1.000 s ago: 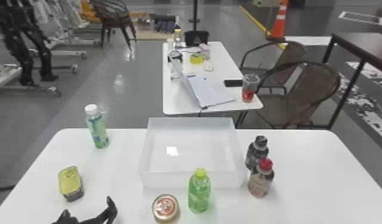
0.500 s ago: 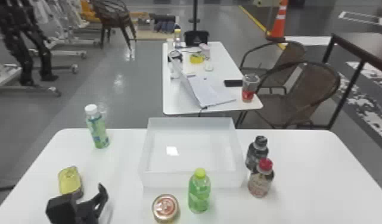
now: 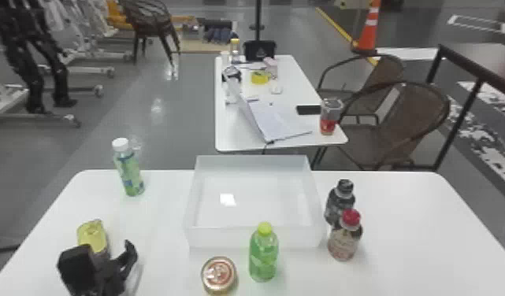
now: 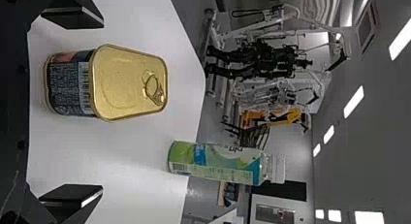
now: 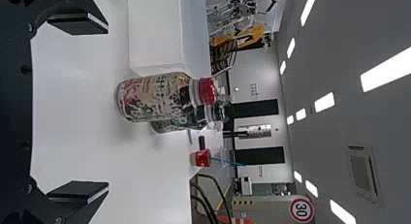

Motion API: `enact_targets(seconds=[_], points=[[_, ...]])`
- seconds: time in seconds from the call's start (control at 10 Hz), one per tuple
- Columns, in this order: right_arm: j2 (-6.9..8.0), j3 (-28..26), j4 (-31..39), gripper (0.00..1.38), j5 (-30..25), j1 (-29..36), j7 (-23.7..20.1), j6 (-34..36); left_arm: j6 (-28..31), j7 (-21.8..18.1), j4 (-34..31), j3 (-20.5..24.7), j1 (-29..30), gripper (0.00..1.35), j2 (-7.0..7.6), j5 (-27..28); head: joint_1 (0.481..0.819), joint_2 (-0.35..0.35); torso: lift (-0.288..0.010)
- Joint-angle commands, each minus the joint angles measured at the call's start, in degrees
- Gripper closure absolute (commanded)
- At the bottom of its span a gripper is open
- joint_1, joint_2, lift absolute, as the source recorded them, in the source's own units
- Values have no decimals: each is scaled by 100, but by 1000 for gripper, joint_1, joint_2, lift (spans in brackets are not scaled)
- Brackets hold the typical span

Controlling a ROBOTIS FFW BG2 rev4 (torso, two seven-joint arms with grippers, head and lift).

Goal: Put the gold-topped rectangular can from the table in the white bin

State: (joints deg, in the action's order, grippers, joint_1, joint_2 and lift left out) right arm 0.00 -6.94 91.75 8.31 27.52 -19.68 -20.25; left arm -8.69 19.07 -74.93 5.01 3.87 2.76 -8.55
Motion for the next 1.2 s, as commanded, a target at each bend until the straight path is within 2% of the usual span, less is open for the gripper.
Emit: enact_targets(seconds=[0.0,0.3,0.4,0.5,0.6,0.8,1.1], points=[[5,0,-8,153,4,-1,0,-5,113,0,58,0,-71,104,58,-50,549,0,-100],[5,0,-17,153,12,-10,0,-5,157,0,199,79,-220,171,154,-24,549,0,-100],[5,0,-17,153,12,-10,0,-14,245,0,251,123,-264,285,163,-24,549,0,-100],[5,0,-17,153,12,-18,0,-14,280,-88,357,176,-326,610,198,-15,549,0,-100],[5,0,-25,153,12,-10,0,-14,306,-88,410,167,-361,835,251,-6,549,0,-100],[5,0,-25,153,12,-18,0,-14,315,-176,515,176,-431,823,330,-6,549,0,-100],[5,0,-34,153,12,-10,0,-14,174,-237,533,167,-405,825,321,29,549,0,-100]])
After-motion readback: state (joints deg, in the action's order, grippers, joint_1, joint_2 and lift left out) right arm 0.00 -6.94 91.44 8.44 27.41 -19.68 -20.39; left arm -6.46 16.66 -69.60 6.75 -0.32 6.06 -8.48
